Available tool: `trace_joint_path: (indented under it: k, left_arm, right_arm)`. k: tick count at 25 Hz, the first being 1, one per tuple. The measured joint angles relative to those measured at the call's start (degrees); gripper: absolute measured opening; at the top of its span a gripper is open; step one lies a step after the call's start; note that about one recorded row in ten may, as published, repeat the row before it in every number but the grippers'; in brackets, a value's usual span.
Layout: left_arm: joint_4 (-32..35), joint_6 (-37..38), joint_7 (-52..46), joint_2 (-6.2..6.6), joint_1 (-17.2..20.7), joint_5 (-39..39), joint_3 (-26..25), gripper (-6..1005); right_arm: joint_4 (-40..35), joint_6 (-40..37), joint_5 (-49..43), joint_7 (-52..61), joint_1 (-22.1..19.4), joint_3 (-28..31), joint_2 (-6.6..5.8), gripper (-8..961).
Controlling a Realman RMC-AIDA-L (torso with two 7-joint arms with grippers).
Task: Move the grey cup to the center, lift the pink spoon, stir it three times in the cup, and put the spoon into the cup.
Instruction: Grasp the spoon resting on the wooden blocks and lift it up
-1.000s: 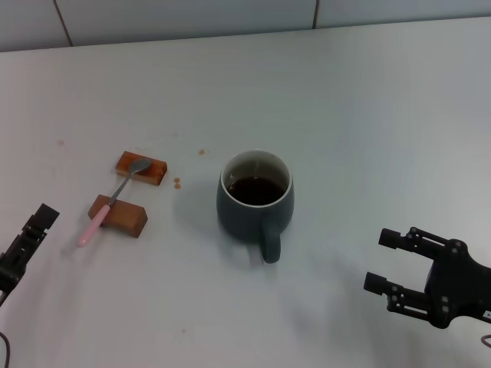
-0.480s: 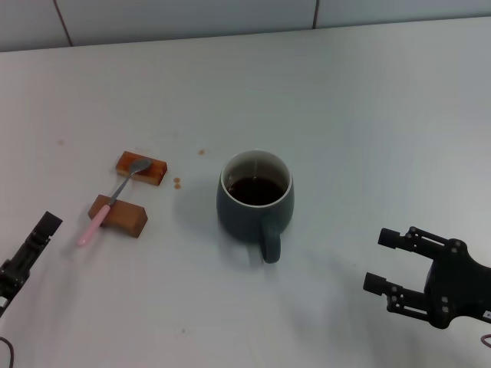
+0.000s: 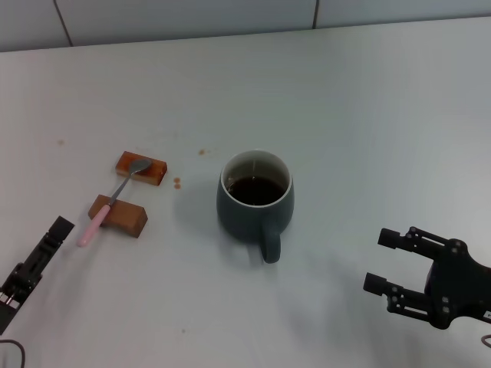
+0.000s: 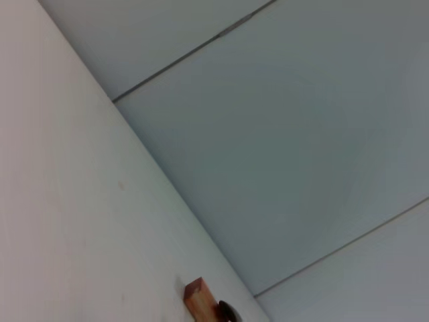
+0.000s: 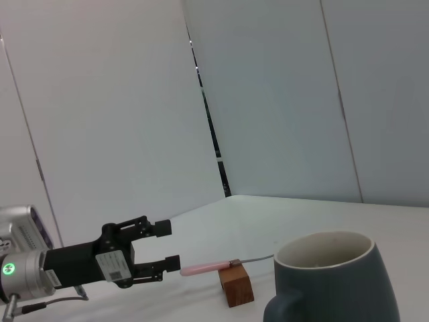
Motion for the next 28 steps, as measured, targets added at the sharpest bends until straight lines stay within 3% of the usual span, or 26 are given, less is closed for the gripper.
trace_joint_path:
  k: [28]
  left_arm:
    - [-0.37, -2.91, -1.88, -0.08, -1.2, 0.08, 0.2, 799]
  right_arm:
    - [0.09, 0.01, -0.09, 0.04, 0.09, 0.0, 0.0, 744]
